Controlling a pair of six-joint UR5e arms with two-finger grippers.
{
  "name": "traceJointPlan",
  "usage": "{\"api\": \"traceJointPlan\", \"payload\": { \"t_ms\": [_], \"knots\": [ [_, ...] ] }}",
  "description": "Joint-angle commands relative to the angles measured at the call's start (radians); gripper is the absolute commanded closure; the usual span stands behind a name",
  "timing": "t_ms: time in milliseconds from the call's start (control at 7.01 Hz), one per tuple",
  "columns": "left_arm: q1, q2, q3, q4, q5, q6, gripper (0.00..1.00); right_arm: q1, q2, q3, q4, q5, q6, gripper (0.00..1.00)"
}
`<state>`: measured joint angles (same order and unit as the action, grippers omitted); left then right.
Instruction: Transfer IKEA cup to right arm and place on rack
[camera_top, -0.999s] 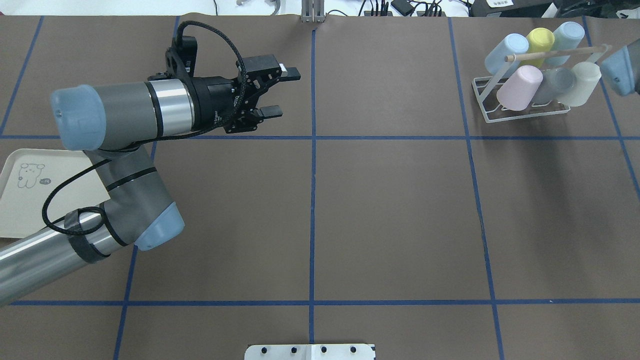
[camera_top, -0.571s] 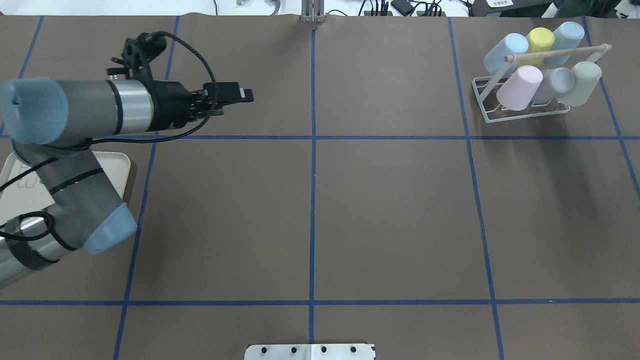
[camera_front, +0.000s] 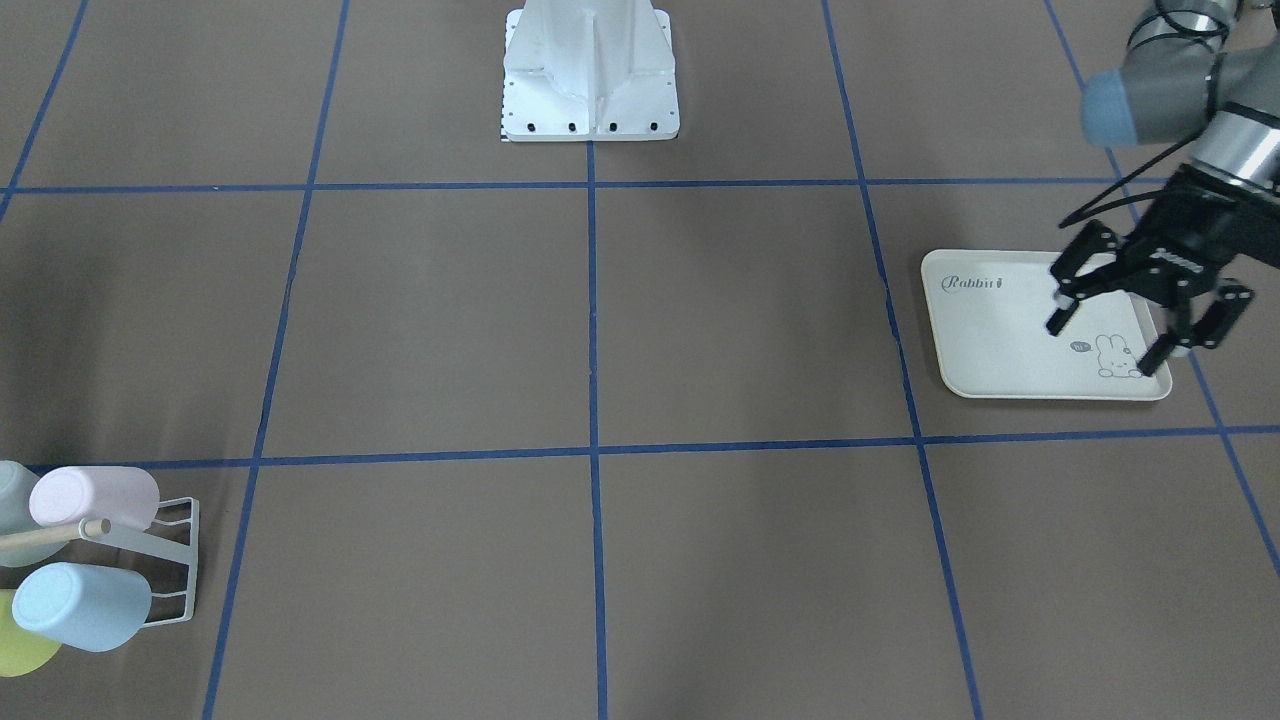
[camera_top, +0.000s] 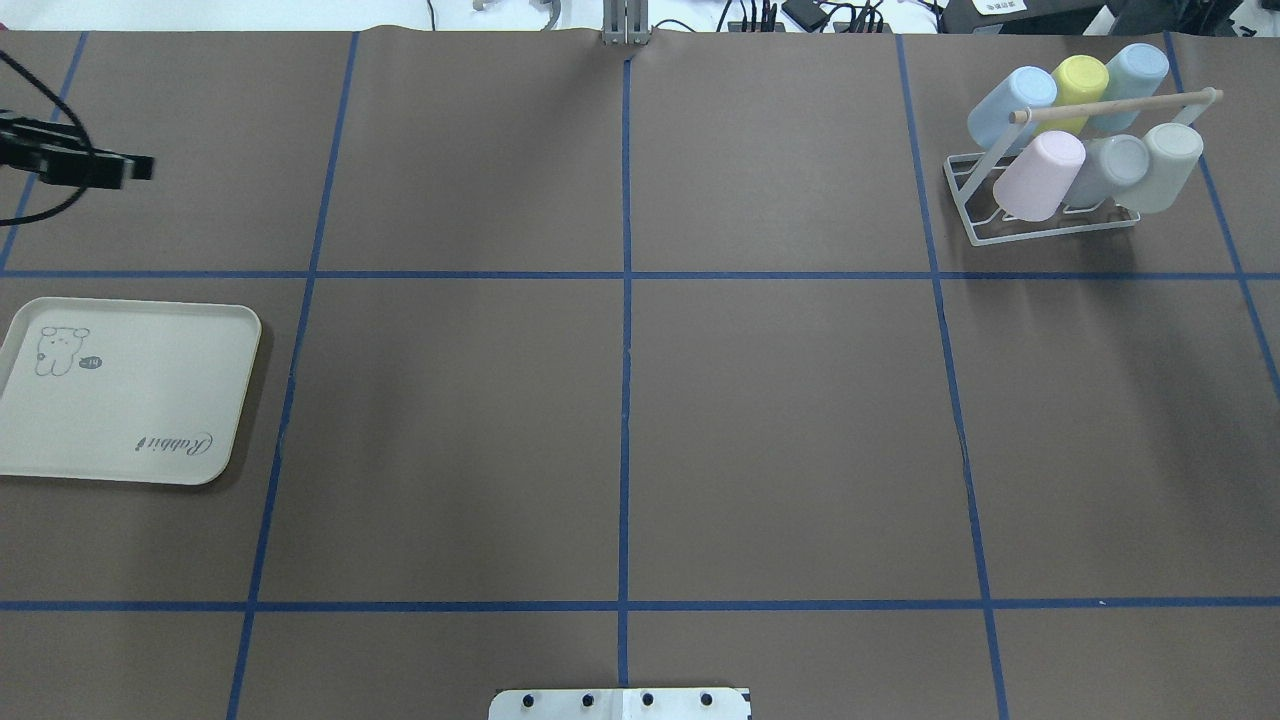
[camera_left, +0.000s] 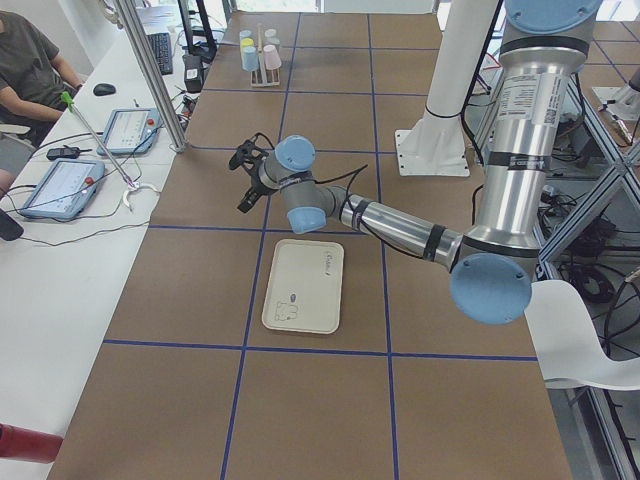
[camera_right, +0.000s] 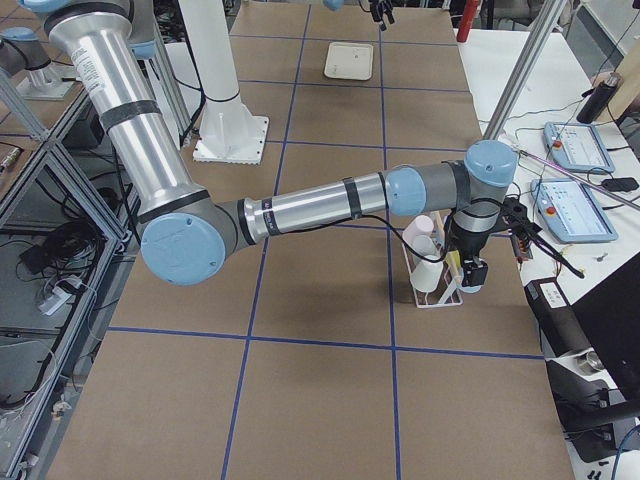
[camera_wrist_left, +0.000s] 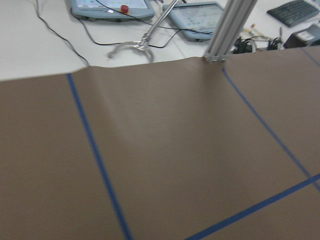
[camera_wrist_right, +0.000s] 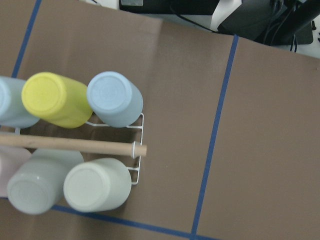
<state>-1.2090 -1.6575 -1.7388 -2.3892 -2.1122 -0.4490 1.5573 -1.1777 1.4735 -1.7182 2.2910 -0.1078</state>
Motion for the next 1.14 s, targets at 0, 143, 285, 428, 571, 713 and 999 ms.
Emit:
{"api": "traceJointPlan", "payload": {
  "t_ms": [0, 143, 285, 428, 571, 713, 999],
  "knots": [
    [-0.189, -0.016, 0.013, 0.372, -0.002, 0.452, 0.01, 0.0, -0.063, 0.123, -0.163, -0.001, -0.033, 0.0],
    [-0.223, -0.025, 0.016, 0.486, -0.006, 0.464, 0.01, -0.002, -0.066, 0.143, -0.217, 0.001, -0.041, 0.0],
    [-0.265, -0.025, 0.03, 0.577, -0.021, 0.483, 0.01, -0.003, -0.101, 0.146, -0.219, 0.013, -0.059, 0.0],
    [-0.268, -0.01, 0.032, 0.593, -0.087, 0.563, 0.01, -0.017, -0.102, 0.157, -0.222, 0.015, -0.053, 0.0],
    [-0.279, 0.016, 0.036, 0.591, -0.163, 0.573, 0.01, -0.017, -0.105, 0.162, -0.218, 0.016, -0.047, 0.0],
    [-0.29, 0.037, 0.019, 0.581, -0.216, 0.569, 0.01, -0.023, -0.118, 0.172, -0.209, 0.013, -0.071, 0.0],
    [-0.291, 0.045, 0.005, 0.573, -0.219, 0.556, 0.01, -0.051, -0.135, 0.179, -0.207, 0.011, -0.07, 0.0]
  ]
}}
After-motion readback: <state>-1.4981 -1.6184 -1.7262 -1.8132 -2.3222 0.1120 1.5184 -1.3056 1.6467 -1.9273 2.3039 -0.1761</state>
